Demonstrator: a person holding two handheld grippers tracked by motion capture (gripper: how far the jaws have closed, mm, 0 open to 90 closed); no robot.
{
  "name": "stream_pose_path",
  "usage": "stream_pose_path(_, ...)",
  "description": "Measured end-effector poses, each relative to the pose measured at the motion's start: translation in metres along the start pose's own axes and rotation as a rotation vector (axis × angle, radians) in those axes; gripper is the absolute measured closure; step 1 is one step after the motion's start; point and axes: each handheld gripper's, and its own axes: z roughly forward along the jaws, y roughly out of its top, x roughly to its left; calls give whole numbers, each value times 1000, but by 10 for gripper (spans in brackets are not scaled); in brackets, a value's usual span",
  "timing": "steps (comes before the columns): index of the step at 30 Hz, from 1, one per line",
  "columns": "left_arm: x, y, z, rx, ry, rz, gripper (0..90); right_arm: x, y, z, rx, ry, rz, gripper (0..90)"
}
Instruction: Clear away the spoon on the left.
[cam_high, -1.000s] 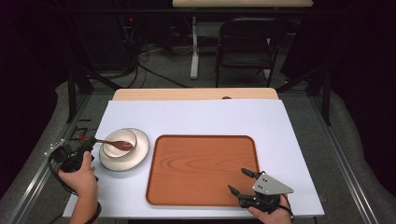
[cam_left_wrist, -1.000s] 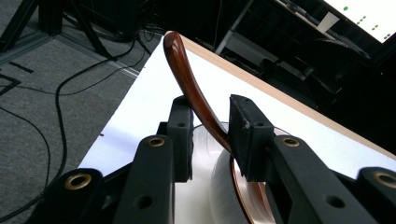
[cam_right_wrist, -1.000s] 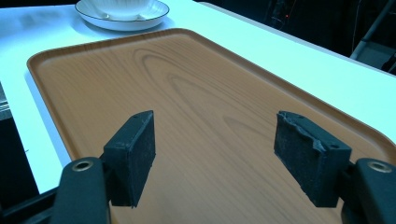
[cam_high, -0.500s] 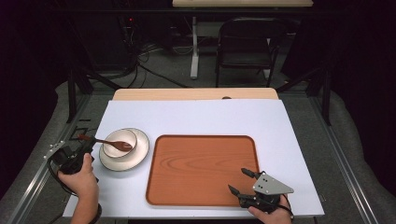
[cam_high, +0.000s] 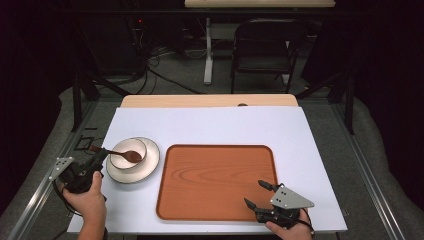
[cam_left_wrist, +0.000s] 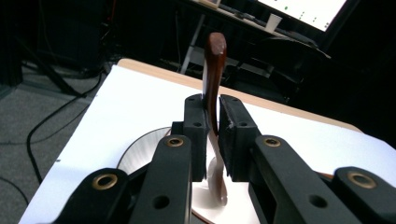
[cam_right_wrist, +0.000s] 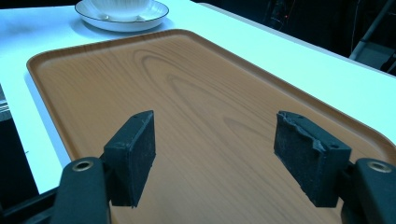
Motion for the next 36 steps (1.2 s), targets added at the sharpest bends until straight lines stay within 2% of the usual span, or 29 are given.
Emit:
stream_pose_path(7, -12, -1, -2, -6, -21, 38, 845, -1, 0, -1, -1, 1, 1, 290)
stream_pose_path(13, -23, -1, -3, -1, -18, 122, 847, 0, 0, -1, -1, 1, 1, 292)
stream_pose_path(18, -27, -1, -3, 0, -9, 160, 847, 0, 0, -1, -2, 2, -1, 292)
stream_pose_path(20, -29, 1, -4, -2, -2, 192, 847, 0, 0, -1, -2, 2, -1, 292)
stream_pose_path(27, -33, 6, -8, -20, 9, 225, 847, 0, 0, -1, -2, 3, 0, 292)
stream_pose_path(36, -44, 20, -28, -71, 14, 279, 847, 0, 0, -1, -3, 3, -1, 292)
